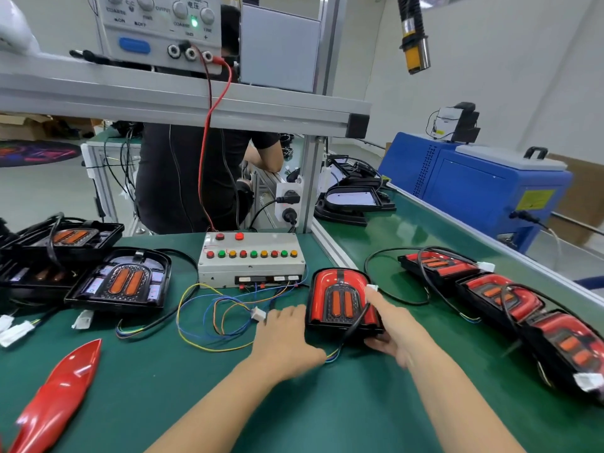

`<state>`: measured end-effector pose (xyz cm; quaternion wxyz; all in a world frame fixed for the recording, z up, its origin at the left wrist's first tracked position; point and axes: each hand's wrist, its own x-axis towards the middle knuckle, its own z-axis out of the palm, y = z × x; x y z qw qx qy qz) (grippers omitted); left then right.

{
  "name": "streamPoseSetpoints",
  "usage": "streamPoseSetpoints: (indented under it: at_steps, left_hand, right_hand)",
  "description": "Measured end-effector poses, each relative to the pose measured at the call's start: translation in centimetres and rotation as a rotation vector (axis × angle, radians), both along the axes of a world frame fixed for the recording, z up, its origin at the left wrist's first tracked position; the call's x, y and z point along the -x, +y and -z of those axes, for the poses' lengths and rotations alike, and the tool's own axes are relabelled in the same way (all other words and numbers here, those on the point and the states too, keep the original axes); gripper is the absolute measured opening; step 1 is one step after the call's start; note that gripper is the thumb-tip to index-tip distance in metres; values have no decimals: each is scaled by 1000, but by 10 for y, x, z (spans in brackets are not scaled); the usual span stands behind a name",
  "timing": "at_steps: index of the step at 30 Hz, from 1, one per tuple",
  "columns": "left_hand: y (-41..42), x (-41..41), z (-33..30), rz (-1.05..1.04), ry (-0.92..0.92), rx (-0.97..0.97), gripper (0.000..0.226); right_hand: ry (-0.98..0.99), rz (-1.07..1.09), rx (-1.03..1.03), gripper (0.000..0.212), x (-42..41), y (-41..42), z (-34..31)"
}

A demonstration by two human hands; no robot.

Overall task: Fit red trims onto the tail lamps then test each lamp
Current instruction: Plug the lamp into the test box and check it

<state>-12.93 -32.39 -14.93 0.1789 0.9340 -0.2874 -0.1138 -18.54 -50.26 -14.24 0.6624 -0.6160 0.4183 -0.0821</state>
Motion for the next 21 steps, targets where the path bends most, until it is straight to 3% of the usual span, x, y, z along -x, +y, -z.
streamPoseSetpoints:
  at_steps: [4,7,14,21]
  left_hand:
    - [2,0,6,-99,-34,15,59]
    - [7,-6,4,-251,-86,116,46]
    - [2,-10,0,-310,-174,-111,30]
    - [-9,-6,-3,-404,55,227,40]
  right_hand:
    - [-20,-15,-87,66,4,-9,5]
    - [-46,-57,-111,55,4,-8,4]
    - [-78,-100,-57,38,3,-3,4]
    - [-130,-79,-33,40,14,-1,8]
